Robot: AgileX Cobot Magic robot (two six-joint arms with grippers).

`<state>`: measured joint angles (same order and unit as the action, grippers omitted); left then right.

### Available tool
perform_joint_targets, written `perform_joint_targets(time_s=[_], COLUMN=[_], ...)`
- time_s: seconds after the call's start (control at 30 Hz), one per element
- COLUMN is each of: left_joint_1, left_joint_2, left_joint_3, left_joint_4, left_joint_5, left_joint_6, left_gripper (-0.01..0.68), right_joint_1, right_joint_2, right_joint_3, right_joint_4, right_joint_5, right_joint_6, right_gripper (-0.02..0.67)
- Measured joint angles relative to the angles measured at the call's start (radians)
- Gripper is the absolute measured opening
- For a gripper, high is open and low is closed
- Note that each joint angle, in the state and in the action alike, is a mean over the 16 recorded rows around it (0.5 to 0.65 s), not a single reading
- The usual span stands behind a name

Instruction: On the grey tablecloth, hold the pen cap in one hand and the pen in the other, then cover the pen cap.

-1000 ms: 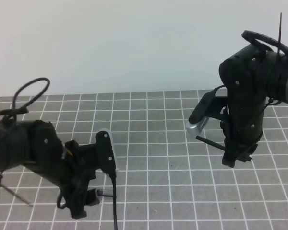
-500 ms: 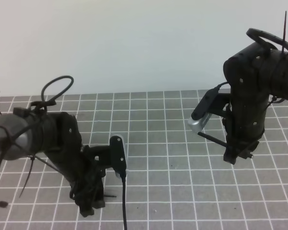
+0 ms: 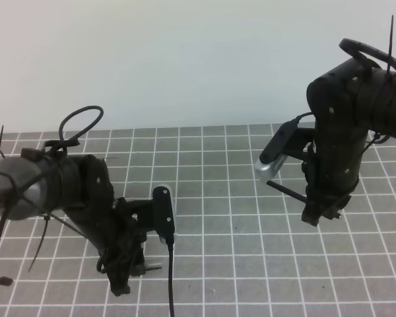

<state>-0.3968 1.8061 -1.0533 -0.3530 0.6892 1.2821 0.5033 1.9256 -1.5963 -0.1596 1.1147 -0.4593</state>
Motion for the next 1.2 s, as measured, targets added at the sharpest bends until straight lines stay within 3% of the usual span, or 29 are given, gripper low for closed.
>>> perform_joint_targets(time_s=[0.2,0.5,0.77,0.93,1.2], left_joint_1=[0.0,0.0,-0.015,-0.068,-0.209], left_joint_2=[-0.035,-0.196,-0.379,-0.47,-0.552], left_joint_3=[-0.001,0.007,0.084,0.185,0.338], left_joint_4=[0.014,0.056,0.069,0.058,0.02], left_joint_5=[-0.016,-0.093,-0.215,-0.316,-0.462], left_joint_6=[0.001,0.082,0.268,0.397,0.525], left_gripper=[0.004,0.001,0.001,0.001,0.001], right_joint_1=[0.002,0.019,0.074,0.121,0.187], right_joint_2=[-0.005,-0.069,-0.174,-0.234,-0.313], right_joint_3=[-0.002,0.013,0.088,0.161,0.264], right_joint_4=[0.08,0.312,0.484,0.547,0.609], right_joint_5=[0.072,0.182,0.196,0.196,0.195], right_joint_6=[-0.008,-0.028,-0.027,-0.027,-0.039], right_gripper=[-0.003,-0.003,-0.003,0.001,0.002])
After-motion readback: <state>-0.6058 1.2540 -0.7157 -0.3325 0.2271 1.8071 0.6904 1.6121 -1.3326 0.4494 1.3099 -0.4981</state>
